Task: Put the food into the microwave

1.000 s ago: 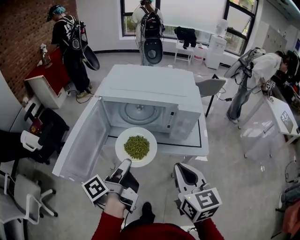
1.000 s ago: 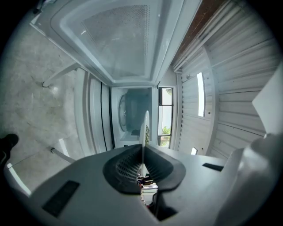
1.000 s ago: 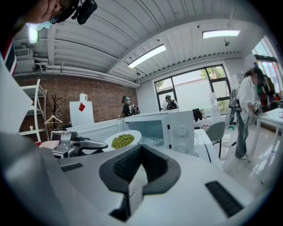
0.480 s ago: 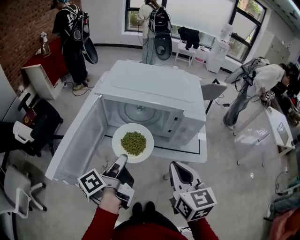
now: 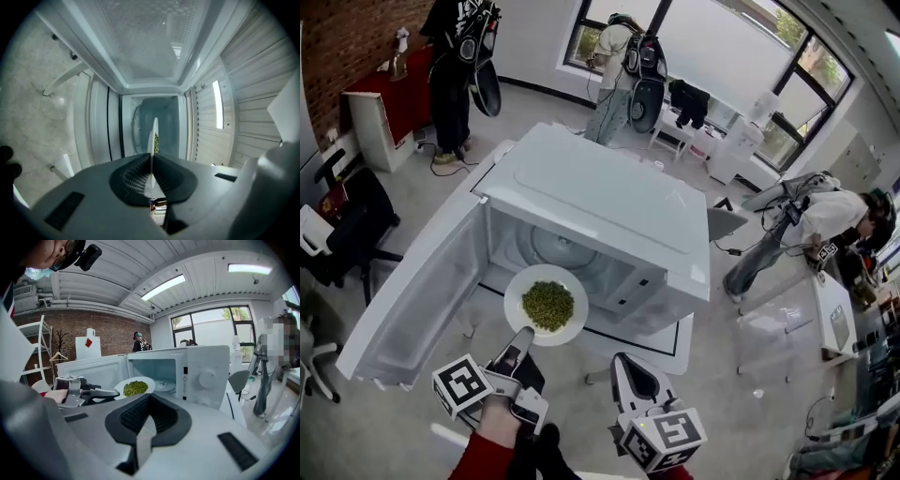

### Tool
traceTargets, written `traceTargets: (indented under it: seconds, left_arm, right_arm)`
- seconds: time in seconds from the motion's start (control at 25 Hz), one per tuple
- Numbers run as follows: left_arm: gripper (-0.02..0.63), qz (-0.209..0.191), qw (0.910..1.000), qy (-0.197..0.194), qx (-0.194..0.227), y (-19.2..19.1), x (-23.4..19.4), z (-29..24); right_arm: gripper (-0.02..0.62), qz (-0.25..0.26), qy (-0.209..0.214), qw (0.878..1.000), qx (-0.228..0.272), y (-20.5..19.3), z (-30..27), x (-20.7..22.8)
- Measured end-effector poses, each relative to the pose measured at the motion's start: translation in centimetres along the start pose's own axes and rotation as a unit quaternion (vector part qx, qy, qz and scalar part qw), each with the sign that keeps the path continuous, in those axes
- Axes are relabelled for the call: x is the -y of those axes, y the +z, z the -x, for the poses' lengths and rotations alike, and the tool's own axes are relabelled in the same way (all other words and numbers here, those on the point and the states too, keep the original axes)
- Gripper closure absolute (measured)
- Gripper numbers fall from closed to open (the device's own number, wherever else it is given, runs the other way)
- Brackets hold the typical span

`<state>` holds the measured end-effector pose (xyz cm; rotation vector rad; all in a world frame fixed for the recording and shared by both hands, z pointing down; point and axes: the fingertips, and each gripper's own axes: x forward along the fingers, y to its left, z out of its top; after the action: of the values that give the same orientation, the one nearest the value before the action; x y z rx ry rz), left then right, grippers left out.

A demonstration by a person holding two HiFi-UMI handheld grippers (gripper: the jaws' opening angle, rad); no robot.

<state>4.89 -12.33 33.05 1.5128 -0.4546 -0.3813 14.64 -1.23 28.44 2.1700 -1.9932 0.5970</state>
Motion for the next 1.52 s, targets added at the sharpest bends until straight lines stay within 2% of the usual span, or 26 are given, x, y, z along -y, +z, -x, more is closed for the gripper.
traceTargets:
  seconds: [0.2, 0.56, 0.84, 1.24, 1.52]
  left_arm:
    - [0.584, 0.000, 0.9999, -0.009, 0.004, 0.3, -1.6, -1.7]
    - [0.584, 0.010, 0.9994, -0.024, 0.023, 1.5, -3.7, -4.2]
    - [0.584, 0.015, 0.9987, -0.044, 0.022, 1.5, -4.7, -6.7]
    - [0.584, -0.027, 0.9992, -0.016, 0.026, 3.2, -5.0, -10.8]
    - [0.584, -0.021, 0.9993, -0.010, 0.030, 4.2, -4.2, -14.2]
  right_arm:
    - [0.581, 0.032, 0.012, 0.999, 0.009, -1.6, -2.5, 1.1]
    - [0.581, 0.037, 0.034, 0.999, -0.004, -3.8, -6.7, 0.6]
    - [0.581, 0.041, 0.025, 0.999, -0.008, -4.2, -8.9, 1.8]
    - [0.581, 0.036, 0.013, 0.999, -0.004, -3.3, -10.6, 3.1]
    - [0.581, 0.042, 0.018, 0.999, -0.007, -2.7, -11.6, 3.3]
